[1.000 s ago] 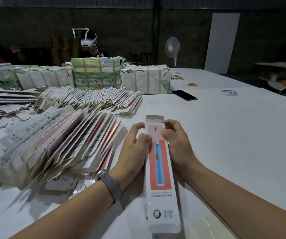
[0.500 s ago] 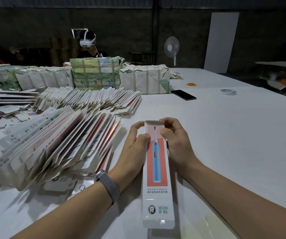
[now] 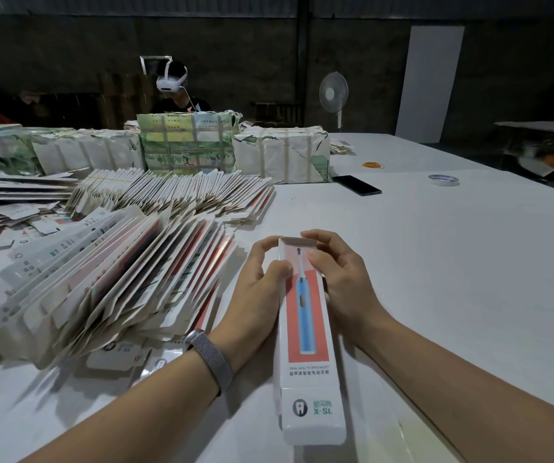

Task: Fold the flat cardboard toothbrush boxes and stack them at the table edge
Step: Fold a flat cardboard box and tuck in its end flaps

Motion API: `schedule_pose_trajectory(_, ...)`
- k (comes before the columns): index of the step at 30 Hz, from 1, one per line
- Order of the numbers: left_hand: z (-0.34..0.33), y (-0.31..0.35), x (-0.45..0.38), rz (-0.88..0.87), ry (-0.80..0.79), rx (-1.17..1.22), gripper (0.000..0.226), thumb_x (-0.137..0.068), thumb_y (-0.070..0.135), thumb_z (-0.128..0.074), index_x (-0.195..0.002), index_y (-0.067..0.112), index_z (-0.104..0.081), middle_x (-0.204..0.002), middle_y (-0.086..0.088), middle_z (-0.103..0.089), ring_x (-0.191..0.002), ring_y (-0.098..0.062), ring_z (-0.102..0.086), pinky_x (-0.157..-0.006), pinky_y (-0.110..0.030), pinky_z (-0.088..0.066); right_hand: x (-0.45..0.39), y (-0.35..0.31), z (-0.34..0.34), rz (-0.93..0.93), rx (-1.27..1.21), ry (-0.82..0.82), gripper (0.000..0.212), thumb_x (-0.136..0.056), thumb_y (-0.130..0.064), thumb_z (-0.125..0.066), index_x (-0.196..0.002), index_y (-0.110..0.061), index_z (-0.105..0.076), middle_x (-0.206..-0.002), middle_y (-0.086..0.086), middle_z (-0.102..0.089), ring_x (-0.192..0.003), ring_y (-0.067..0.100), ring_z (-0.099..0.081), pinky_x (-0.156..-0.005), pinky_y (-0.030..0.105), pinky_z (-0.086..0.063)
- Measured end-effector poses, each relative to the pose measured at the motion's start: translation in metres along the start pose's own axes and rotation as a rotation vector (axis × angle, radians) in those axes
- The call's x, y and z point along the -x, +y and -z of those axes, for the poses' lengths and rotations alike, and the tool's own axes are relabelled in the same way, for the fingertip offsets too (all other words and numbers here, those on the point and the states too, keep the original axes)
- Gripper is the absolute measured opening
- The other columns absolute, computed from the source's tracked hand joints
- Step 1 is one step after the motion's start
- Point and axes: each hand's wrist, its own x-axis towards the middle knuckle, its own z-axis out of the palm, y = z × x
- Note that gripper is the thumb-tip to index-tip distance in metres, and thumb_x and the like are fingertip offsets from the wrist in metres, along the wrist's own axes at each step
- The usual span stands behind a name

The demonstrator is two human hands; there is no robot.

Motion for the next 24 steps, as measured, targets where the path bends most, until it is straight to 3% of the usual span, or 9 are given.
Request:
schedule_pose_trajectory(6, -0.0002, -0.0037, -0.0014, -0.01, 0.022, 0.001, 0.03, -0.085, 0.04, -0.056, -0.113, 0.048, -0.052, -0.086, -0.01, -0.077, -0.071, -0.027, -0.075, -0.062, -0.031, -0.059, -0.0016, 0.0002, 0.0009, -0.006, 0.003, 0.018, 0.022, -0.104, -0.015, -0.049, -0.1, -0.027, -0.066, -0.097, 0.002, -0.073, -0.077, 0.022, -0.073, -0.065, 0.027, -0.059)
schedule_pose_trajectory(13, 0.0, 0.0011, 0.0029, 0.011, -0.002, -0.028, 0.023, -0.086, 0.043, -0.053, -0.107, 0.052, -0.051, -0.083, -0.009, -0.076, -0.072, -0.027, -0.076, -0.062, -0.029, -0.059, -0.0005, -0.0006, -0.0001, -0.023, 0.02, 0.023, 0.022, -0.104, -0.017, -0.048, -0.098, -0.026, -0.066, -0.093, -0.002, -0.073, -0.074, 0.02, -0.073, -0.063, 0.025, -0.058)
schedule_pose_trajectory(16, -0.0012, 0.0019, 0.0048, 0.007, -0.031, -0.071, 0.024, -0.085, 0.044, -0.053, -0.107, 0.052, -0.05, -0.081, -0.009, -0.076, -0.069, -0.026, -0.075, -0.061, -0.028, -0.059, -0.0017, -0.0016, 0.0018, -0.051, 0.004, 0.059, 0.017, -0.102, -0.017, -0.053, -0.091, -0.019, -0.065, -0.088, 0.004, -0.071, -0.069, 0.022, -0.07, -0.063, 0.029, -0.06)
schedule_pose_trajectory(20, -0.002, 0.0033, 0.0059, 0.002, -0.091, -0.126, 0.028, -0.085, 0.045, -0.052, -0.112, 0.047, -0.049, -0.081, -0.007, -0.076, -0.068, -0.024, -0.075, -0.061, -0.026, -0.058, -0.0054, -0.0007, 0.0063, -0.072, 0.011, 0.103, 0.015, -0.096, -0.014, -0.061, -0.082, -0.012, -0.061, -0.08, 0.01, -0.063, -0.071, 0.028, -0.065, -0.074, 0.044, -0.06)
schedule_pose_trajectory(24, -0.0012, 0.0046, 0.0055, 0.02, -0.105, -0.143, 0.031, -0.086, 0.042, -0.054, -0.117, 0.039, -0.049, -0.082, -0.004, -0.077, -0.068, -0.022, -0.075, -0.061, -0.026, -0.058, -0.0054, 0.0005, 0.0068, -0.121, 0.01, 0.084, 0.01, -0.096, -0.012, -0.06, -0.087, -0.016, -0.062, -0.079, 0.009, -0.065, -0.067, 0.024, -0.067, -0.069, 0.035, -0.061)
